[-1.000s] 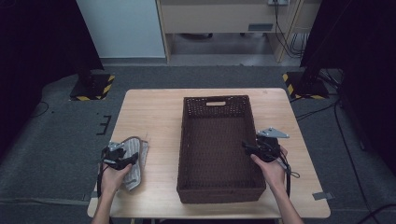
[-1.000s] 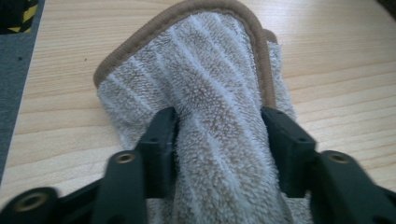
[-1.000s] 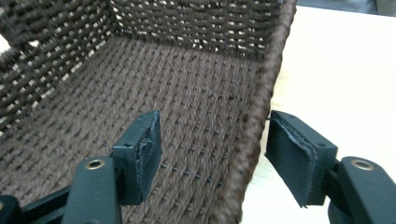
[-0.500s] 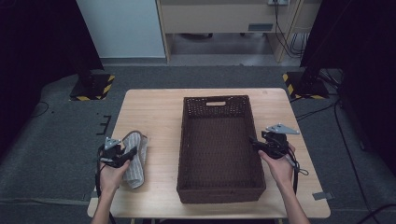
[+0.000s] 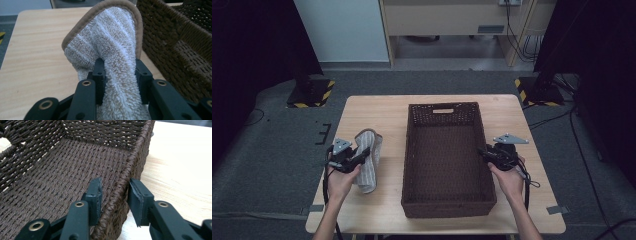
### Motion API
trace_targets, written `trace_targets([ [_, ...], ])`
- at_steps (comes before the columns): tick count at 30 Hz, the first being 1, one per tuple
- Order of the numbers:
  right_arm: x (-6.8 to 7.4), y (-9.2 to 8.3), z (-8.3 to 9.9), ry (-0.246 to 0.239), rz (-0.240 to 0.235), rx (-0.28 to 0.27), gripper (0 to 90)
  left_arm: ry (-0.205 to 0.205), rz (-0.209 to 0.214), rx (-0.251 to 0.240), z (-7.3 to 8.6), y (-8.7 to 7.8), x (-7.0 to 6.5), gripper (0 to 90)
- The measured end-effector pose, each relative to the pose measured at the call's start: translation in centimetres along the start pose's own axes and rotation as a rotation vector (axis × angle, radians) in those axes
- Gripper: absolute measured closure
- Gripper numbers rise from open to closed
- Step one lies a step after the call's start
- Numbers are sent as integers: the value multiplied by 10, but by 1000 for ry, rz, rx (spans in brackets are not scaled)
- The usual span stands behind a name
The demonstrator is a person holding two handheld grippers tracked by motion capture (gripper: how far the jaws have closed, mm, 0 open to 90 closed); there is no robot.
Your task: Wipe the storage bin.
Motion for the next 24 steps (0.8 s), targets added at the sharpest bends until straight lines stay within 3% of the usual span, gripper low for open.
trace_targets([
  [10, 1, -3, 2, -21, 17, -3, 663, 7, 3, -37, -31, 18, -1, 673],
  [18, 0, -5, 4, -36, 11, -4, 661, 24, 28, -68, -60, 49, -7, 673],
  [24, -1, -5, 4, -43, 14, -8, 668, 24, 31, -78, -74, 70, -7, 673],
])
Point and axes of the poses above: each handheld gripper's, and its own axes: y roughly forward along the jaws, z roughly out of its underside, x roughly to its left, the point moved 7 cm from there along y, roughly forward along the jaws, and after that the axes turned 11 degrees about z, right-handed, at the moved point
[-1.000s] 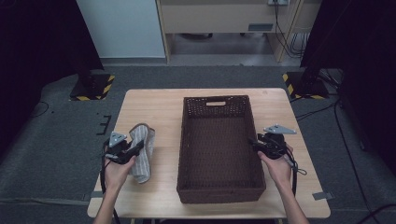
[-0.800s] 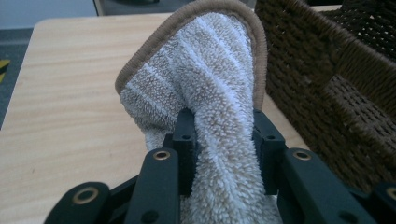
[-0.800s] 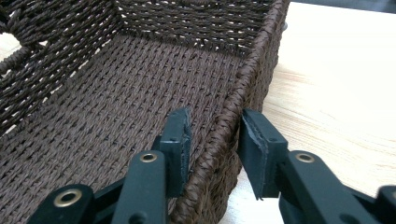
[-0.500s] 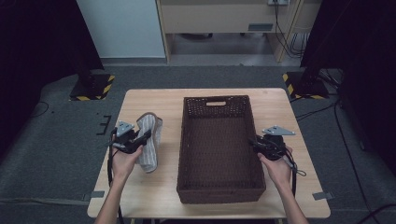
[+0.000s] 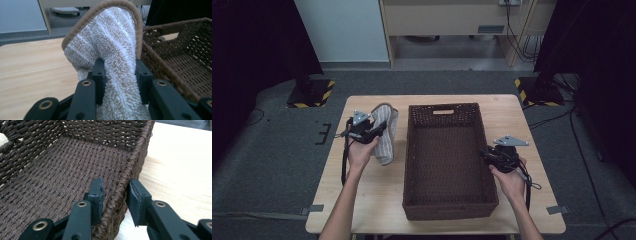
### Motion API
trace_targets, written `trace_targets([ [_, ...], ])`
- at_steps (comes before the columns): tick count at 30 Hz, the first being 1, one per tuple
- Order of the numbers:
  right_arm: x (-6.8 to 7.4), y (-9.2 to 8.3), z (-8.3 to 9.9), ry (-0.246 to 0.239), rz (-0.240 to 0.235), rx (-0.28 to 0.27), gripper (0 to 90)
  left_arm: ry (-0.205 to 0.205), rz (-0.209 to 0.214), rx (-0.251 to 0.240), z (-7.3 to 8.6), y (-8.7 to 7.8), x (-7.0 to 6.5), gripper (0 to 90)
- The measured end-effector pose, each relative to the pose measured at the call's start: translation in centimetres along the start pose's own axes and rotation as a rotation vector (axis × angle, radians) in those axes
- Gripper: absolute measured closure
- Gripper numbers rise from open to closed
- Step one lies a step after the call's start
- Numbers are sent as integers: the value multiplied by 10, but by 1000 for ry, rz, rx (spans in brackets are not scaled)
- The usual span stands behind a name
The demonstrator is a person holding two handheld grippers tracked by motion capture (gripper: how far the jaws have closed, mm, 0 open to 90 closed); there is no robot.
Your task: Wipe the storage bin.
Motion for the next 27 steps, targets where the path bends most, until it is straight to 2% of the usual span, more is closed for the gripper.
trace_targets([
  [2, 1, -1, 0, 3, 2, 1, 667, 0, 11, -6, -6, 15, 0, 673],
  [4, 1, 0, 0, 3, 1, 0, 666, 5, 18, -5, -7, 20, -1, 673],
  [5, 0, 0, 0, 6, -2, -2, 663, 7, 37, -22, -11, 30, -3, 673],
  [6, 0, 0, 0, 6, -2, -2, 663, 7, 37, -22, -11, 30, -3, 672],
  [8, 0, 0, 0, 7, -6, -4, 660, 10, 68, -31, -14, 46, -5, 673],
  [10, 0, 0, 0, 6, -7, -6, 659, 9, 76, -33, -15, 50, -6, 673],
  [11, 0, 0, 0, 12, -11, -7, 656, 10, 86, -57, -15, 58, -6, 673],
  [13, 0, 0, 1, 13, -13, -10, 655, 5, 87, -57, -14, 62, -6, 673],
  [17, 0, 0, 1, 13, -18, -15, 653, -1, 85, -22, -2, 80, -4, 673],
  [20, -1, 1, 1, 14, -18, -17, 651, -39, 80, -16, 6, 89, -1, 675],
  [24, 0, 1, 1, 15, -21, -16, 649, -17, 51, 72, 25, 100, 1, 675],
  [27, 0, 1, 1, 16, -22, -17, 649, -8, 45, 139, 46, 113, -1, 676],
])
Point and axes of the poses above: each handheld gripper's, and its own axes: y roughly forward along the jaws, z roughly out of its underside, x roughly to its left, the point moved 7 cm from there along y, roughly forward along the jaws, and after that the axes turned 11 degrees about z, right-handed, at the moved point
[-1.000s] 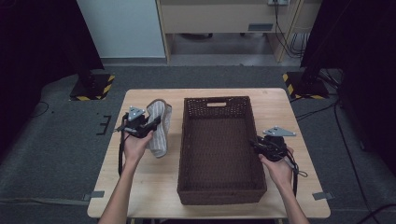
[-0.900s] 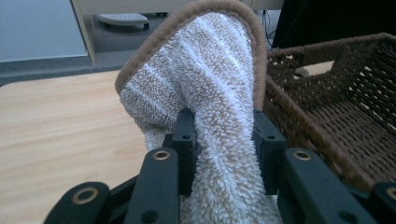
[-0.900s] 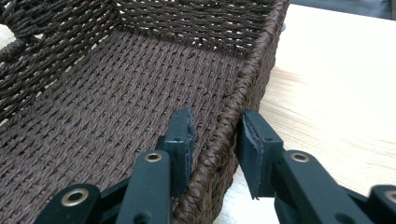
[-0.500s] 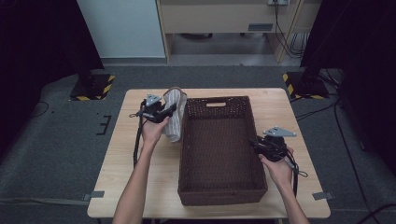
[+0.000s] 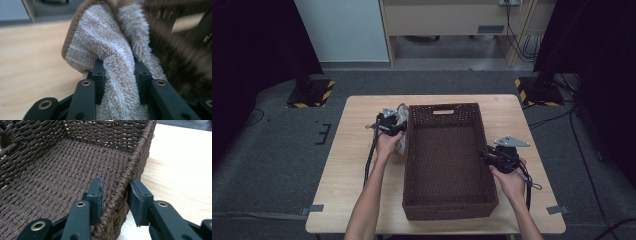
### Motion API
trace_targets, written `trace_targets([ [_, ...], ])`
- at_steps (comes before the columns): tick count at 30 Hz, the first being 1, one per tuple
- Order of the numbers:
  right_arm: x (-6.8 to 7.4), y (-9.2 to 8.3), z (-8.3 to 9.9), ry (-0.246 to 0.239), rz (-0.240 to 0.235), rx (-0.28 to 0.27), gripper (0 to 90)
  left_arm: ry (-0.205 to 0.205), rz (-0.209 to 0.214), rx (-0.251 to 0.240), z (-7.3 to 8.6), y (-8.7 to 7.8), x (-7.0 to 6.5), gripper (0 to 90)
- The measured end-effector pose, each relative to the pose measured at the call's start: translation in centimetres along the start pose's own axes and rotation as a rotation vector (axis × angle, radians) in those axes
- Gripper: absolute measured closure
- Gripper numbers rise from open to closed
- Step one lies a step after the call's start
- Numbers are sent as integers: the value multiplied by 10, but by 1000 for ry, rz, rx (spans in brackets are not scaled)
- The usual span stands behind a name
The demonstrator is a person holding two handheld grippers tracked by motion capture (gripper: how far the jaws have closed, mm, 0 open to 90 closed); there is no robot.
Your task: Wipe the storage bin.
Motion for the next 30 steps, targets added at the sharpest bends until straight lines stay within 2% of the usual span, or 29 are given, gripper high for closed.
trace_targets([
  [1, 0, 0, 0, -1, 0, 0, 648, -15, 10, 39, 15, 10, 0, 676],
  [3, 0, 0, 0, -1, 0, -1, 648, -21, 13, 38, 20, 14, 1, 676],
  [5, 0, 0, 0, -1, -2, 0, 647, -54, 33, 9, 22, 14, 3, 677],
  [8, 0, 0, 0, -1, -3, 0, 647, -63, 35, 14, 19, 5, 5, 680],
  [9, 0, 0, 0, -2, -2, -2, 647, -79, 42, -11, 15, 0, 5, 683],
  [10, 0, 0, 0, -4, -2, -2, 647, -63, 42, -63, 4, -14, 6, 685],
  [11, 0, 0, 0, -4, -2, -2, 647, -63, 42, -63, 4, -14, 6, 686],
  [14, 0, 0, 0, -6, -2, -3, 646, -55, 80, -187, -18, -42, 0, 688],
  [17, 0, 0, 0, -3, -3, -1, 646, -9, 109, -223, -31, -63, -10, 688],
  [20, 0, 0, 0, -5, 1, -3, 647, 5, 141, -244, -35, -75, -20, 688],
  [23, 0, 0, 0, -2, 1, -2, 647, 26, 129, -214, -27, -70, -23, 687],
  [26, 0, 0, 0, -5, 2, -3, 648, 0, 118, -165, -10, -54, -21, 687],
  [27, 0, 0, 0, -4, 2, -3, 647, -25, 117, -154, 2, -43, -20, 687],
  [28, 0, 0, 0, -4, 2, -3, 647, -25, 117, -154, 2, -43, -20, 687],
  [30, 0, 0, 0, -4, 1, -3, 648, -53, 111, -126, 14, -35, -16, 688],
])
Point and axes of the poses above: each handheld gripper's, and its own axes: y roughly forward along the jaws, z roughly out of its underside, x roughly to its left, the point moved 7 cm from there along y, roughly forward along the jaws, and after that the axes turned 11 degrees about z, right-handed, at the moved point
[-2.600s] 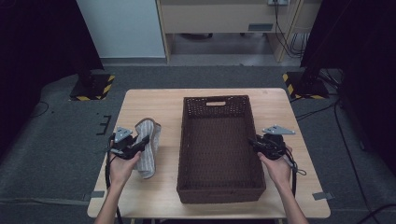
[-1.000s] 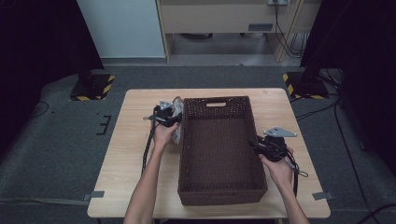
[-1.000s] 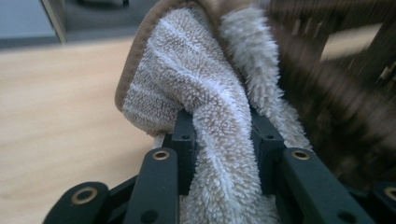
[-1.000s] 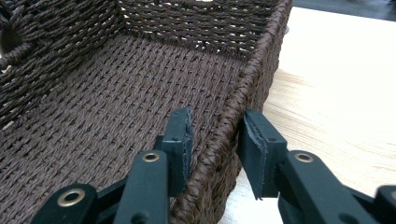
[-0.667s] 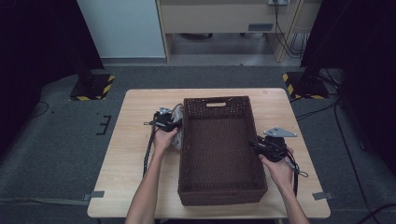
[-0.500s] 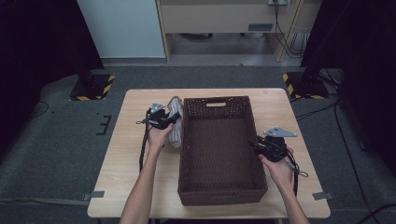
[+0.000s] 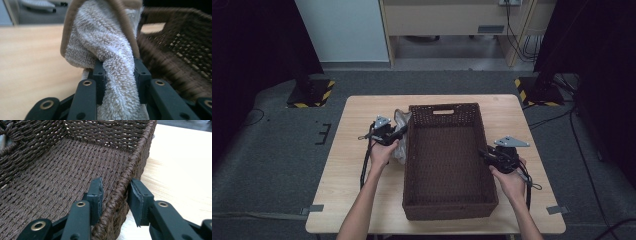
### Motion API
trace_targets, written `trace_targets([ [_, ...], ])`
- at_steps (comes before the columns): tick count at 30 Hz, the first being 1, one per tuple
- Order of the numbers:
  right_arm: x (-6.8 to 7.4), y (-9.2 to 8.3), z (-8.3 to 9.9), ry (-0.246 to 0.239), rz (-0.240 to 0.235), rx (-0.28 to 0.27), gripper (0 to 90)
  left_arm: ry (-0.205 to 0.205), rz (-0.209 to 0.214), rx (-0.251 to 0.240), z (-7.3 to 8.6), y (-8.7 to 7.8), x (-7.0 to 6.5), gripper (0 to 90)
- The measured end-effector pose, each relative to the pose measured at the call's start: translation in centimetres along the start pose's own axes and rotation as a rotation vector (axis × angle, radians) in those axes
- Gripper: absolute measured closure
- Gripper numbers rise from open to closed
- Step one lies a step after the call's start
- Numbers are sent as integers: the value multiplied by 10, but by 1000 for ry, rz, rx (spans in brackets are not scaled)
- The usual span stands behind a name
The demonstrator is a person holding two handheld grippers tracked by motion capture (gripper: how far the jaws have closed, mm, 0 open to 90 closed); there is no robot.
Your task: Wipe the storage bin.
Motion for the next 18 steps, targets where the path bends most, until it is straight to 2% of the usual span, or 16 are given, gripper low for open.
trace_targets([
  [2, 0, 0, 0, -1, 0, 0, 648, -4, -11, 76, 16, 8, 4, 688],
  [3, 0, 0, 0, -1, 0, 0, 648, 3, -18, 97, 23, 12, 5, 687],
  [4, 0, 0, 0, -1, 0, 0, 648, -5, -18, 107, 28, 14, 6, 687],
  [6, 0, 0, 0, 1, 0, 1, 647, -28, -11, 95, 31, 15, 7, 687],
  [8, 0, 0, 0, -1, -1, 0, 647, -19, -18, 104, 28, 11, 7, 688],
  [10, 0, 0, 0, -4, -2, -1, 648, -15, -17, 67, 14, -2, 6, 692],
  [11, 0, 0, 0, -4, -2, -1, 648, -15, -17, 67, 14, -2, 6, 693],
  [13, 0, 0, 0, -4, -1, -1, 647, -4, -6, 15, -2, -17, 3, 694],
  [15, 0, 0, 0, -6, -1, -1, 648, 22, 11, -26, -20, -32, -4, 694],
  [18, 0, 0, 0, -7, -1, 1, 648, 50, 56, -88, -45, -53, -21, 693],
])
Point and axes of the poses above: each handheld gripper's, and its own axes: y roughly forward along the jaws, z roughly out of its underside, x roughly to its left, the point moved 7 cm from there along y, roughly forward along the jaws, and after that the axes turned 11 degrees about z, right-handed, at the moved point
